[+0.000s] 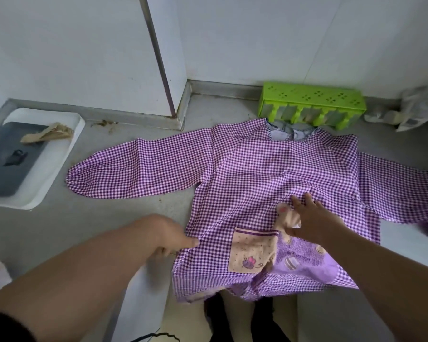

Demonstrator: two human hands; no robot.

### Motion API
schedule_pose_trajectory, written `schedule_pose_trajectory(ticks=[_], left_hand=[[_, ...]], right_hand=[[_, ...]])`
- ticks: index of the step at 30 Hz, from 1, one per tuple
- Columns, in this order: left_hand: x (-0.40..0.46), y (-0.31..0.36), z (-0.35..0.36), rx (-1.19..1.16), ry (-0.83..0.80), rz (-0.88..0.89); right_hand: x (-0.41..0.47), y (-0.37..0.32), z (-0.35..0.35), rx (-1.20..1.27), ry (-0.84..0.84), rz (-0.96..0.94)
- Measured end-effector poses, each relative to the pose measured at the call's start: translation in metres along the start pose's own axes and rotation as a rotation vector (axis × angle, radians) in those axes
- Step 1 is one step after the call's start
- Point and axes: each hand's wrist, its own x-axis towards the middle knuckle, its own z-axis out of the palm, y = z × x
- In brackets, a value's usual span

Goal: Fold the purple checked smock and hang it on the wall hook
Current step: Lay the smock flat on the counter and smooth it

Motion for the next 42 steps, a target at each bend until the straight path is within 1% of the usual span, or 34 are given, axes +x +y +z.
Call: schedule_pose_trajectory(ticks=[1,4,5,6,8,10,12,14,16,18,22,23,25,27,29,32,37,41,42], left_hand=[[0.001,0.002,-0.004,0.041,0.118,0.051],[0.004,0.011,-0.024,0.197,0.56,0.203],[0.004,0.015,-0.031,0.225,0.666,0.243],[0.005,0.02,-0.038,0.241,0.738,0.277],[0.016,0.028,-0.047,0.262,0.743,0.307],[0.026,0.036,-0.059,0.283,0.716,0.297],[0.036,0.042,-0.07,0.304,0.7,0.29],[0.044,0.047,-0.081,0.331,0.674,0.248],[0.049,0.05,-0.089,0.295,0.588,0.16],[0.054,0.051,-0.094,0.27,0.502,0.079],[0.057,0.05,-0.101,0.293,0.443,-0.015],[0.057,0.052,-0.105,0.284,0.437,-0.042],[0.056,0.057,-0.109,0.235,0.443,-0.089],[0.058,0.063,-0.114,0.183,0.472,-0.103],[0.059,0.065,-0.113,0.156,0.449,-0.108],[0.064,0.067,-0.112,0.134,0.398,-0.166],[0.066,0.062,-0.113,0.095,0.344,-0.21],[0.067,0.063,-0.115,0.111,0.368,-0.209],[0.069,0.06,-0.116,0.121,0.376,-0.203]], right_hand=[[0.001,0.001,0.002,-0.008,-0.003,-0.006],[-0.003,-0.001,-0.006,-0.051,-0.007,-0.024],[-0.007,-0.003,-0.013,-0.063,0.008,-0.027],[-0.01,-0.005,-0.019,-0.065,0.039,-0.024],[-0.013,-0.006,-0.031,-0.04,0.129,-0.014],[-0.012,-0.003,-0.038,-0.007,0.231,-0.008],[-0.006,0.002,-0.043,0.025,0.268,0.017],[0.007,0.011,-0.05,0.026,0.268,0.044],[0.021,0.022,-0.059,0.049,0.248,0.058],[0.034,0.032,-0.067,0.07,0.192,0.073],[0.051,0.043,-0.072,0.016,0.066,-0.049],[0.055,0.044,-0.074,0.009,0.071,-0.094],[0.06,0.045,-0.081,0.025,0.15,-0.172],[0.069,0.047,-0.091,0.069,0.197,-0.188],[0.075,0.042,-0.095,0.082,0.142,-0.135],[0.086,0.044,-0.09,0.008,0.071,-0.073],[0.094,0.038,-0.101,-0.069,0.043,-0.077],[0.087,0.003,-0.105,-0.132,0.164,-0.104],[0.086,-0.01,-0.104,-0.121,0.154,-0.105]])
